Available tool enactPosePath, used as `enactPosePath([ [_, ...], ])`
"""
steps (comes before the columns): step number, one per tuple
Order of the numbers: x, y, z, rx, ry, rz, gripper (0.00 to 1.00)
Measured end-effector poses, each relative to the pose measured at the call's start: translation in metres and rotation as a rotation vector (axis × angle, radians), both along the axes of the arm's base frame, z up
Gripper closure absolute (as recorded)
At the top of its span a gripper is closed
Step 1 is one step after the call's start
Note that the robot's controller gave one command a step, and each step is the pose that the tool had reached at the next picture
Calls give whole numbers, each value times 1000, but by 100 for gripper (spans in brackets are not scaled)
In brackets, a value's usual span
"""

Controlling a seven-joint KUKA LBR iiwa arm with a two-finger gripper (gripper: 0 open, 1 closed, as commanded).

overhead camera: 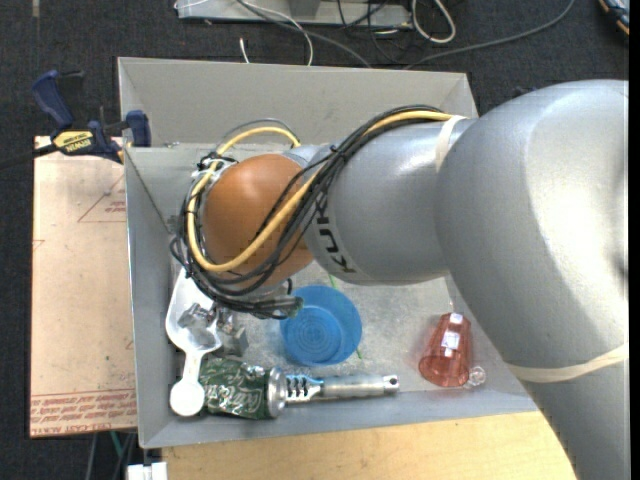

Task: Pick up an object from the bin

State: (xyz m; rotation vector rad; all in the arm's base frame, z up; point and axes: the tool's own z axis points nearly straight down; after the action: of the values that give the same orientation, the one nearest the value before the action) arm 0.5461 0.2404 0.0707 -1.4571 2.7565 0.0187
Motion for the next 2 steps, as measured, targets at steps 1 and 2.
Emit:
enactPosePath([
  [1, 0, 0, 0, 0, 0, -1, 100],
  [2, -6, -10, 47, 0, 1, 72, 100],
])
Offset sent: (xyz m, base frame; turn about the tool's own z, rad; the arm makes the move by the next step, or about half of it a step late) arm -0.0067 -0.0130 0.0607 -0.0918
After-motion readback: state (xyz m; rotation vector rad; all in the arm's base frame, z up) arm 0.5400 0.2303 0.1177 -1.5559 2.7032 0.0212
